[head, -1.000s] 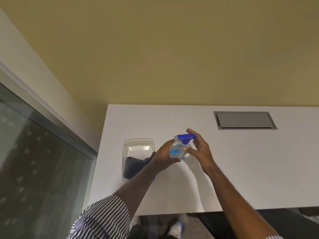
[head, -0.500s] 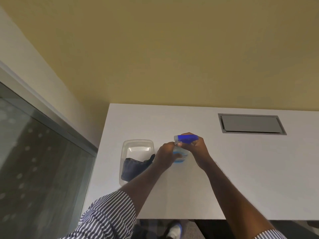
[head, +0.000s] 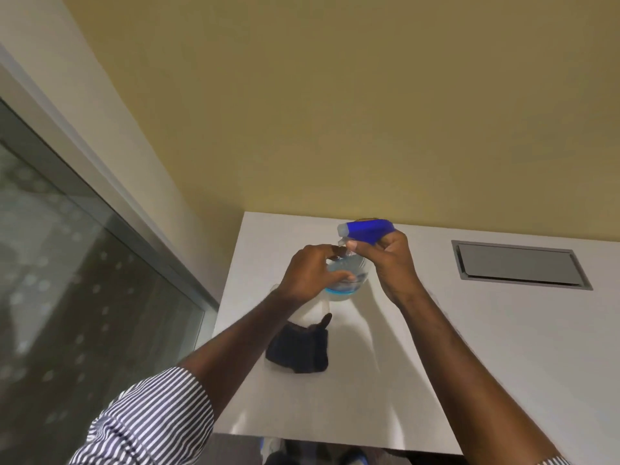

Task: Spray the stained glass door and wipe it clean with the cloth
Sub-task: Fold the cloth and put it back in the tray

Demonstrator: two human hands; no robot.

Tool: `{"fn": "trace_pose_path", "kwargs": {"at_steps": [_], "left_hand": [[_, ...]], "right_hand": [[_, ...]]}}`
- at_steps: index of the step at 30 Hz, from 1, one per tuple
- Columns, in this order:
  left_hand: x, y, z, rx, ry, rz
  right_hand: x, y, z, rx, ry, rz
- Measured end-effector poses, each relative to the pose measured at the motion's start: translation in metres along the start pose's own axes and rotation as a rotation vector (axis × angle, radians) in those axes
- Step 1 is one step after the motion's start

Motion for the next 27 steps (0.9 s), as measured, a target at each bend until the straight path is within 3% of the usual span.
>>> {"fn": "trace_pose_path", "kwargs": {"at_steps": [13, 18, 27], "left_hand": [[0.021, 0.044, 0.085, 0.229, 0.177, 0.072], [0.022, 0.031, 0.11, -0.016, 0.111, 0.062], [0.025, 0.021, 0.128, -0.06, 0.204, -0.007]], "right_hand": [[-0.006, -0.086, -0.061, 0.044, -0.164, 0.035], [-0.007, -0.096, -0.084, 0.067, -0.242, 0.054], [-0.004, -0.104, -0.097, 0.203, -0.153, 0.113]]}}
Point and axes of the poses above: each hand's wrist, its own x-axis away from the middle knuckle, its own y-axis out of the back of the hand, z = x × y, the point moved 4 cm from there along -x, towards the middle knuckle, and after that the axes turned 9 degrees about x, right-handed, at the moved point
